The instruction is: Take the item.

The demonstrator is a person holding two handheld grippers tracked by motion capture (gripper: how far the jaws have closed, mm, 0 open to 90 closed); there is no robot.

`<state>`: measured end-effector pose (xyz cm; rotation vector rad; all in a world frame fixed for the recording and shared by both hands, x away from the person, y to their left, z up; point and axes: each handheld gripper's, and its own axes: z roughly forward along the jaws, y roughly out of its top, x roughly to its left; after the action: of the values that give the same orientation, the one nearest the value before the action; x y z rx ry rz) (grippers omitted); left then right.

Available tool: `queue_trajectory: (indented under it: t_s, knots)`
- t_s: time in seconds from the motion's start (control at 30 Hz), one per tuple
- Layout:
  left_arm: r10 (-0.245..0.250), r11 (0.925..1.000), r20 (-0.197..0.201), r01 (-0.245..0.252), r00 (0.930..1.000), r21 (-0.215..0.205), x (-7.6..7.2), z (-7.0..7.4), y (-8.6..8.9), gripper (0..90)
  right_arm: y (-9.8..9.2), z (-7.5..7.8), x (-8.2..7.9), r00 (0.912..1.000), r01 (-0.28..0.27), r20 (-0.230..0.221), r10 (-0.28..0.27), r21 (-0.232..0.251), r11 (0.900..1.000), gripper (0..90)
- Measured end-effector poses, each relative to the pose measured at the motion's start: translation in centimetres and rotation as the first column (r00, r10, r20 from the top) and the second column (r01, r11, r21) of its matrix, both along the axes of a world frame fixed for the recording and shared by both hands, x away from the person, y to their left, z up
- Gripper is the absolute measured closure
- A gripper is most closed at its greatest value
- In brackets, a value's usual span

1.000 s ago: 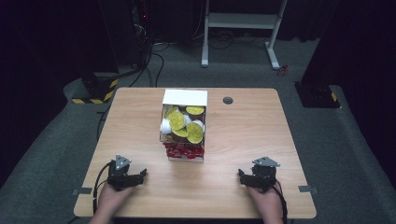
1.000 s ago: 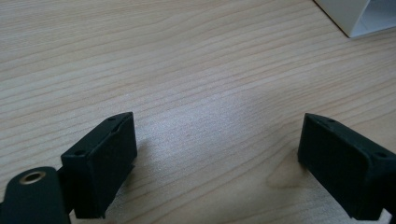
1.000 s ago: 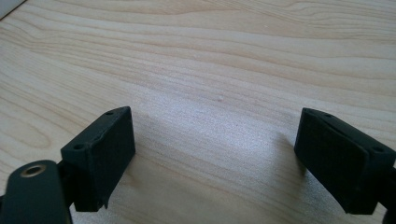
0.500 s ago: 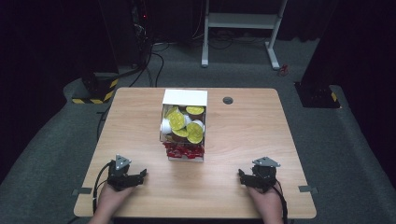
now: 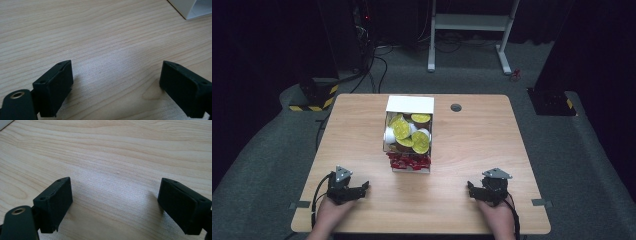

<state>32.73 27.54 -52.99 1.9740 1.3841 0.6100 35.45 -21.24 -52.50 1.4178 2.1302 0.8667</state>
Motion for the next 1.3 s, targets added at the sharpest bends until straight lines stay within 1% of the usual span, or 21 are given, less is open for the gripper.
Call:
queue_trajectory:
  t_s: [0.27,0.37,0.43,0.47,0.5,0.53,0.57,0.63,0.67,0.7,0.73,0.83,0.97,1.0,1.13,1.17,1.2,1.3]
  knots:
    - [-0.001,1.0000,-0.001,0.001,1.0000,-0.003,0.0,0.0,0.0,12.0,0.0,0.0,-0.1,1.0000,0.002,-0.003,-0.002,0.005,1.000,13.1]
    - [-0.002,1.0000,0.000,0.002,1.0000,-0.001,0.0,0.0,0.0,12.0,0.0,0.1,0.0,0.9999,-0.010,-0.003,0.010,0.009,1.000,16.9]
    - [-0.001,1.0000,-0.001,0.001,1.0000,-0.002,0.0,0.0,0.0,11.9,-0.1,0.3,0.1,0.9998,-0.017,-0.011,0.017,0.014,1.000,17.1]
    - [-0.003,1.0000,-0.001,0.003,1.0000,0.000,0.0,0.0,0.0,11.8,-0.1,0.6,0.1,0.9997,-0.021,-0.007,0.021,0.047,0.999,18.2]
    - [-0.003,1.0000,-0.001,0.003,1.0000,0.001,0.0,0.0,0.0,11.8,0.0,0.8,0.0,0.9997,-0.024,0.001,0.024,0.049,0.999,18.8]
    - [0.001,0.9999,-0.008,-0.001,1.0000,-0.012,0.0,0.0,-0.1,11.7,0.1,1.1,-0.1,0.9995,-0.029,0.011,0.029,0.042,0.999,19.3]
    - [-0.002,1.0000,-0.010,0.002,0.9999,-0.009,0.0,0.0,0.0,11.7,0.3,1.4,-0.2,0.9990,-0.037,0.025,0.036,0.046,0.998,19.8]
    - [-0.002,1.0000,-0.010,0.002,0.9999,-0.008,0.0,0.0,0.0,11.7,0.8,2.3,-0.4,0.9972,-0.064,0.044,0.061,0.070,0.995,20.2]
    - [-0.002,1.0000,-0.011,0.002,0.9999,-0.009,0.0,0.0,0.0,11.7,1.2,2.7,-0.5,0.9954,-0.080,0.058,0.077,0.066,0.995,20.2]
    - [-0.002,1.0000,-0.011,0.002,0.9999,-0.009,0.0,0.0,0.0,11.7,1.2,2.7,-0.5,0.9954,-0.080,0.058,0.077,0.066,0.995,20.2]
    - [-0.004,1.0000,-0.009,0.004,1.0000,-0.009,0.0,0.0,0.0,11.6,2.0,3.5,-0.7,0.9909,-0.112,0.082,0.107,0.064,0.992,21.2]
    - [-0.009,1.0000,-0.002,0.009,1.0000,0.003,0.1,0.0,0.0,11.4,2.8,4.1,-0.7,0.9880,-0.130,0.094,0.122,0.078,0.988,21.6]
    - [-0.006,1.0000,-0.005,0.006,1.0000,-0.007,0.1,0.0,0.0,11.2,4.1,4.7,-0.6,0.9828,-0.157,0.110,0.148,0.070,0.985,22.9]
    - [-0.011,0.9999,0.002,0.011,0.9999,0.007,0.1,0.0,0.0,11.2,4.3,4.7,-0.6,0.9816,-0.162,0.113,0.154,0.069,0.984,23.5]
    - [-0.011,0.9999,0.002,0.011,0.9999,0.006,0.1,0.0,0.0,11.0,5.3,5.2,-0.7,0.9761,-0.186,0.125,0.178,0.063,0.980,24.2]
    - [-0.011,0.9999,0.002,0.011,0.9999,0.006,0.1,0.0,0.0,11.0,5.3,5.2,-0.7,0.9761,-0.186,0.125,0.178,0.063,0.980,24.2]
    - [-0.011,0.9999,0.001,0.011,0.9999,0.005,0.1,0.0,0.0,11.0,5.8,5.4,-0.7,0.9731,-0.197,0.133,0.188,0.055,0.979,24.3]
    - [-0.010,0.9999,-0.001,0.010,0.9999,0.000,0.1,0.0,0.0,11.0,6.2,5.6,-0.7,0.9718,-0.201,0.138,0.191,0.057,0.978,24.7]
